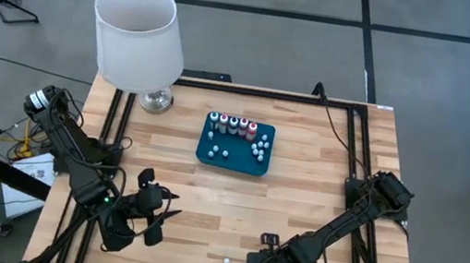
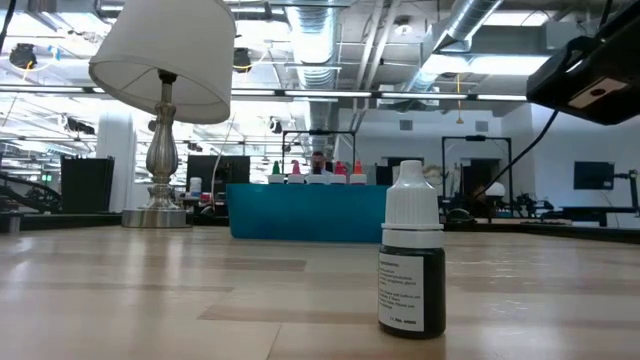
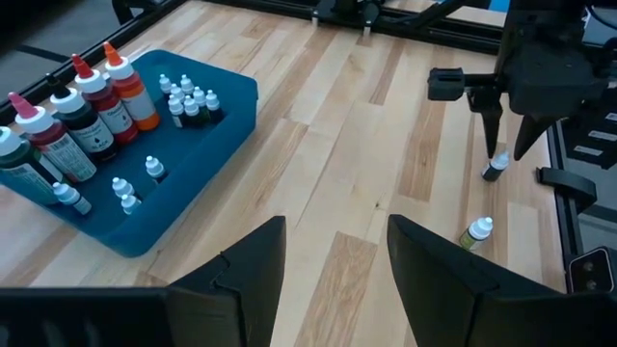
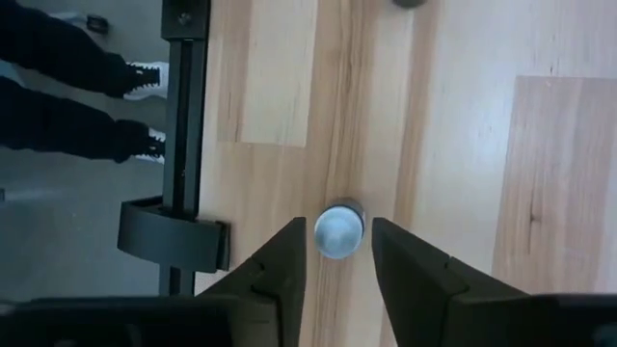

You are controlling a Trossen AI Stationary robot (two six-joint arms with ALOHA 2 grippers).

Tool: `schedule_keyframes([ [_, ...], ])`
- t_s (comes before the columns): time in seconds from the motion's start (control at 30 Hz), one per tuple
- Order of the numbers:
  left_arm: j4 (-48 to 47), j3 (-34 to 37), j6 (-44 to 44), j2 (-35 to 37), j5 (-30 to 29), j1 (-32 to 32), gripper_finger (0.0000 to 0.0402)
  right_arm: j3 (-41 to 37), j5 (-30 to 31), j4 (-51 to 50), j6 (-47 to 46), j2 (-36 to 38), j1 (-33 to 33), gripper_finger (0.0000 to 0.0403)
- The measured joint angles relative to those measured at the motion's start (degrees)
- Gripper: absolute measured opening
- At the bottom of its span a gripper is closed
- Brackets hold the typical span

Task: Pick & Place food coloring
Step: Put the small black food coloring bottle into the bin

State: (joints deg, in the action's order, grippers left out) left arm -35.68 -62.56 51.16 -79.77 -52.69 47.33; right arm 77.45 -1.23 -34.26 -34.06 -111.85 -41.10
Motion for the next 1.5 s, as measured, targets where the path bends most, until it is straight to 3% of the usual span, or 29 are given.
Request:
schedule_keyframes([
  [1.5,0.1,0.0,0.5,0.0,0.0,0.4,0.0176,-2.6,0.3,1.8,-0.4,0.0,0.0,0.0107],
])
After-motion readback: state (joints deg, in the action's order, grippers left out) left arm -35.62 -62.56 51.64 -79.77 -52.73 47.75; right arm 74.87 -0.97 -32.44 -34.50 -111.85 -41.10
